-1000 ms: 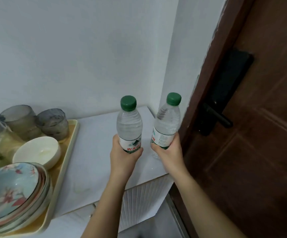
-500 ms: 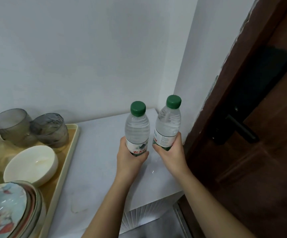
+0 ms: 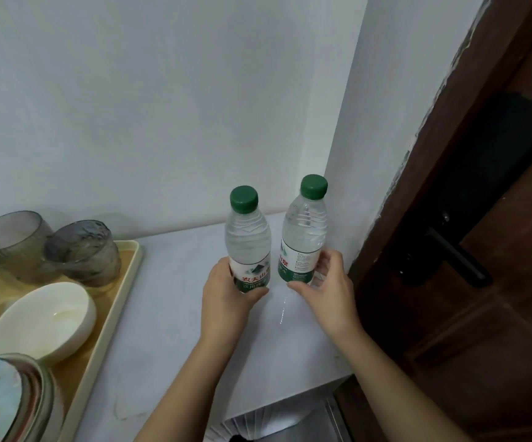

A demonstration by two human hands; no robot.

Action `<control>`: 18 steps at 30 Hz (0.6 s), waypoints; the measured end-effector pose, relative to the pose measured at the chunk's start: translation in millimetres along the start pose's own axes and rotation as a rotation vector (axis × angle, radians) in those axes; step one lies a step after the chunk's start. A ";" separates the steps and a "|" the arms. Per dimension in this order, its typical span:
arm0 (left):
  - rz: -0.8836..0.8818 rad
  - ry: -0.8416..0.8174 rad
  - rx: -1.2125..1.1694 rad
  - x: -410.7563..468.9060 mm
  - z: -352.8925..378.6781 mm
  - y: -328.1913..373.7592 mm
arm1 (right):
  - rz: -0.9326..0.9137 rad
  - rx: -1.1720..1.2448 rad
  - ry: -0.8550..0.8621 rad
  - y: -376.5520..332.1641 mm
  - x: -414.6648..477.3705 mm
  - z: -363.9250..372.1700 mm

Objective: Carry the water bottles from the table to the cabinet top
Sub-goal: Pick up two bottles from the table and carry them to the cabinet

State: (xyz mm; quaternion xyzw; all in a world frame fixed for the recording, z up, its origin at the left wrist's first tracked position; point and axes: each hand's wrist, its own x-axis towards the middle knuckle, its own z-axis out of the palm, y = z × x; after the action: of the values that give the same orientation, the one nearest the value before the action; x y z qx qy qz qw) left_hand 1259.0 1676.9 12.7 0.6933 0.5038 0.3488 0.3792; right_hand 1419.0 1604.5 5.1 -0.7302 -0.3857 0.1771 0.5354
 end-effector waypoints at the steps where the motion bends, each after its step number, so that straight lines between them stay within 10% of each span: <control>1: -0.005 0.011 -0.022 5.8 3.7 3.6 | -0.007 -0.011 0.008 -1.5 5.9 3.2; 18: -0.061 0.036 -0.051 112.2 44.5 25.9 | 0.051 -0.212 0.155 -7.8 94.1 37.0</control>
State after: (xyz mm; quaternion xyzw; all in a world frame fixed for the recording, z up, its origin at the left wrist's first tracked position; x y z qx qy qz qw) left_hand 1336.6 1771.9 25.9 0.6615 0.5224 0.3621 0.3980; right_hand 1451.5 1700.3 13.4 -0.8037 -0.3410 0.0921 0.4788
